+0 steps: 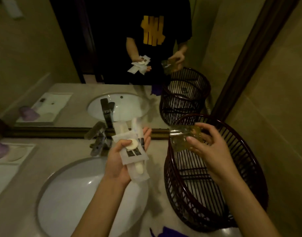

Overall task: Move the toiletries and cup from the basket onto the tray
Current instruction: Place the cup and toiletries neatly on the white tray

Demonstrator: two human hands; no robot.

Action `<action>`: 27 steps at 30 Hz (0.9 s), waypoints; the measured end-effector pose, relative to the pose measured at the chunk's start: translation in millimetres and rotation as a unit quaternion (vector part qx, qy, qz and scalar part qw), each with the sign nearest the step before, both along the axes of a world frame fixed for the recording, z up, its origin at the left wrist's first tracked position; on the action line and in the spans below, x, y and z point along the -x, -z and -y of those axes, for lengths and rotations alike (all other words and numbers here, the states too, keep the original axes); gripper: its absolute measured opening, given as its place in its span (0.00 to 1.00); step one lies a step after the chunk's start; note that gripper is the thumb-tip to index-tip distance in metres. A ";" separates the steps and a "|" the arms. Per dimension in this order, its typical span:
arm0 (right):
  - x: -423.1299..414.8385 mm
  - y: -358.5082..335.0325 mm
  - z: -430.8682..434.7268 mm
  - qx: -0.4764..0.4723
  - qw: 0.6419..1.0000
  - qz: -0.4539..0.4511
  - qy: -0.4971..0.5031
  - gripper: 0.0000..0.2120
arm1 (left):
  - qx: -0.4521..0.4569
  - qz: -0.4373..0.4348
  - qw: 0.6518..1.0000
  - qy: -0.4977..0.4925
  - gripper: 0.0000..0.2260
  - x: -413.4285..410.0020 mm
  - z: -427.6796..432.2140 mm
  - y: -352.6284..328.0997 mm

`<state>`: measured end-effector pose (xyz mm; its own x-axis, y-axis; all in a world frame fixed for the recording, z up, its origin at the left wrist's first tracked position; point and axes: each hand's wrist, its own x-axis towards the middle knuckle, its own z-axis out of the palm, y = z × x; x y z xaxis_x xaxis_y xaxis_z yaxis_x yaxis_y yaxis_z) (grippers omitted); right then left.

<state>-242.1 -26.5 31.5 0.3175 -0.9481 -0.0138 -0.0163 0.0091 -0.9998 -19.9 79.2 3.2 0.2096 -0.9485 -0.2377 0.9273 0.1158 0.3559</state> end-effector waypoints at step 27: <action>-502.1 41.0 -290.1 -0.102 0.942 0.045 -0.315 0.23 | -0.091 -0.032 0.940 -0.328 0.27 -366.6 -403.5 4.8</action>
